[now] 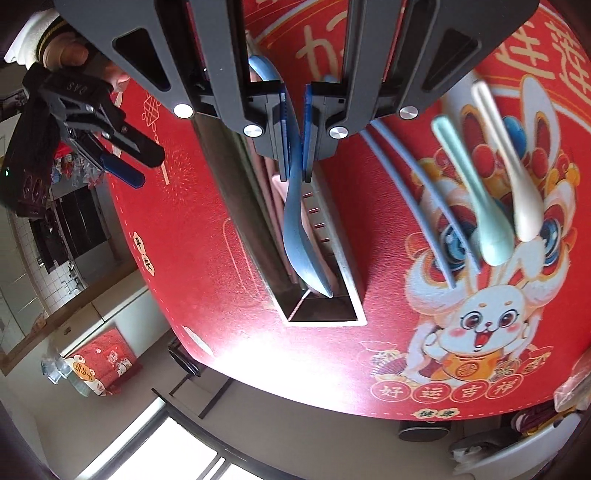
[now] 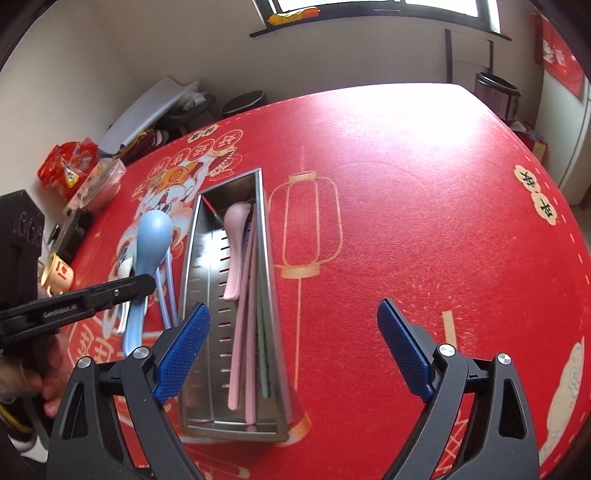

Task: Organize utensils
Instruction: 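Carry the blue spoon into the caddy with the left tool and release it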

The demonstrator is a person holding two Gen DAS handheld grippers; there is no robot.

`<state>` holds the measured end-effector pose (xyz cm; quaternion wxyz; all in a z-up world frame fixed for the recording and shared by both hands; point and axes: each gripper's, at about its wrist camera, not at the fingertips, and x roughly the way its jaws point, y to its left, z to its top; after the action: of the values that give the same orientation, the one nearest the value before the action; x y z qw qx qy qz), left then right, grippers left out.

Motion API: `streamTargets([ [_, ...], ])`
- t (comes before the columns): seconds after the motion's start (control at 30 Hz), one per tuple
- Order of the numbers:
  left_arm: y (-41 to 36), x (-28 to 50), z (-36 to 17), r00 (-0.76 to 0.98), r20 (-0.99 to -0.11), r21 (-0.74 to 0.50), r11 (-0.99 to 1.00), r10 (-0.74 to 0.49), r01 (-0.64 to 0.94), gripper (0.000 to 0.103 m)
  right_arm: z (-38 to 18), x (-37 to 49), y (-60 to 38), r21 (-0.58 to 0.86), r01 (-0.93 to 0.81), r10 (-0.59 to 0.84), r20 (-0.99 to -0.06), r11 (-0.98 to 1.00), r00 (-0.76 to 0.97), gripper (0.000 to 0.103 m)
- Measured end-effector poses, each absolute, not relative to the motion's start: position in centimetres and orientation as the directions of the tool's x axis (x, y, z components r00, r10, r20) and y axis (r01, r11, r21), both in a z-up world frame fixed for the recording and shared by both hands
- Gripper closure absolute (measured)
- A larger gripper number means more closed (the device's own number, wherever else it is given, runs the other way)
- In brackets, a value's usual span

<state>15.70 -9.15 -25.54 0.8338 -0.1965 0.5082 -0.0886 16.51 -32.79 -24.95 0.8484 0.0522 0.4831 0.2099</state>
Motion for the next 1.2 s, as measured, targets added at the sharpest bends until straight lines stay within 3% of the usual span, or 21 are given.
streamTargets([
  [0.4, -12.4, 23.2, -28.8, 0.401, -0.849, -0.418, 0.901, -0.343, -0.113, 0.097, -26.5, 17.5, -37.4, 0.315, -0.252, 0.398, -0.803, 0.915, 0.443, 0.015],
  [0.83, -11.7, 25.4, -30.5, 0.351, -0.896, -0.342, 0.928, -0.273, -0.151, 0.096, -27.2, 17.8, -37.9, 0.327, -0.225, 0.395, -0.810, 0.918, 0.432, 0.015],
  [1.03, -11.0, 24.4, -29.0, 0.369, -0.887, -0.340, 0.933, -0.275, -0.121, 0.085, -27.0, 18.0, -37.1, 0.335, -0.228, 0.403, -0.808, 0.914, 0.430, 0.015],
  [1.2, -9.1, 21.9, -26.5, 0.435, -0.860, -0.339, 0.936, -0.268, -0.094, 0.082, -26.4, 18.0, -35.7, 0.336, -0.248, 0.415, -0.796, 0.909, 0.440, 0.015],
])
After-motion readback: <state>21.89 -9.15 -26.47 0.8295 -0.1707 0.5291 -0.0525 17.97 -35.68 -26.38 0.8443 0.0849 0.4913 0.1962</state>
